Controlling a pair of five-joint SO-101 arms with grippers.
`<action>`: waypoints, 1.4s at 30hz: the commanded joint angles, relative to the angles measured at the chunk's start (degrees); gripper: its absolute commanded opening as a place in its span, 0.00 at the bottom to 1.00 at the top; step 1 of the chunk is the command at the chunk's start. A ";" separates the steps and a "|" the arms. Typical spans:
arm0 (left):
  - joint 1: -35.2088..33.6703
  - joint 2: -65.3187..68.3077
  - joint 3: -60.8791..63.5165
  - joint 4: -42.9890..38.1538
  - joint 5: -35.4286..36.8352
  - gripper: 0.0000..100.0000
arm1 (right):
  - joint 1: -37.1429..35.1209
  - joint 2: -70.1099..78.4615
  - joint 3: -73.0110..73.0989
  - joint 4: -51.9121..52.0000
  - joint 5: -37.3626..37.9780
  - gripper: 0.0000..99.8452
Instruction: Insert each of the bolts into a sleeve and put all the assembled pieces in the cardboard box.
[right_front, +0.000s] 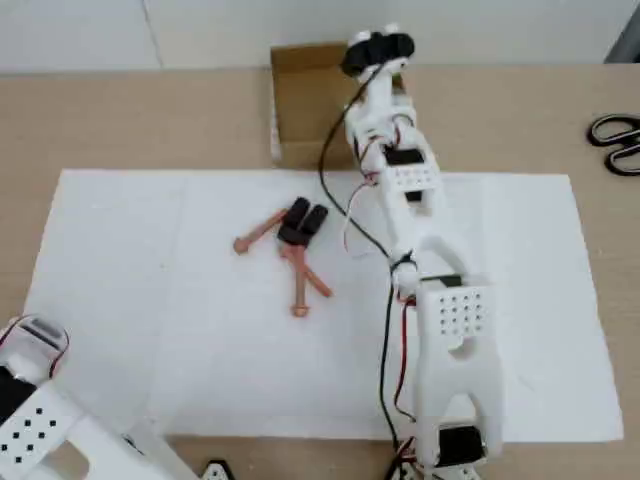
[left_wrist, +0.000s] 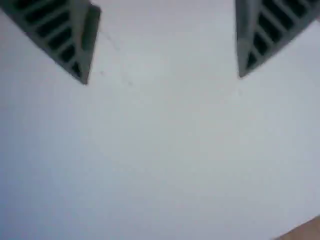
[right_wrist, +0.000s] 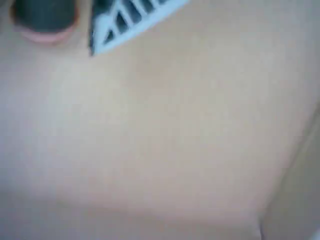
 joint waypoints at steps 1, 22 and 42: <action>-0.26 -0.35 -2.59 0.18 -0.26 0.18 | -0.13 -11.12 -3.08 0.66 0.62 0.21; 10.02 -0.35 -9.10 0.53 -29.45 0.18 | 0.04 -52.53 -2.99 61.58 0.53 0.21; 10.64 -0.35 -11.30 6.33 -31.12 0.18 | -6.46 -80.57 33.41 74.86 0.53 0.21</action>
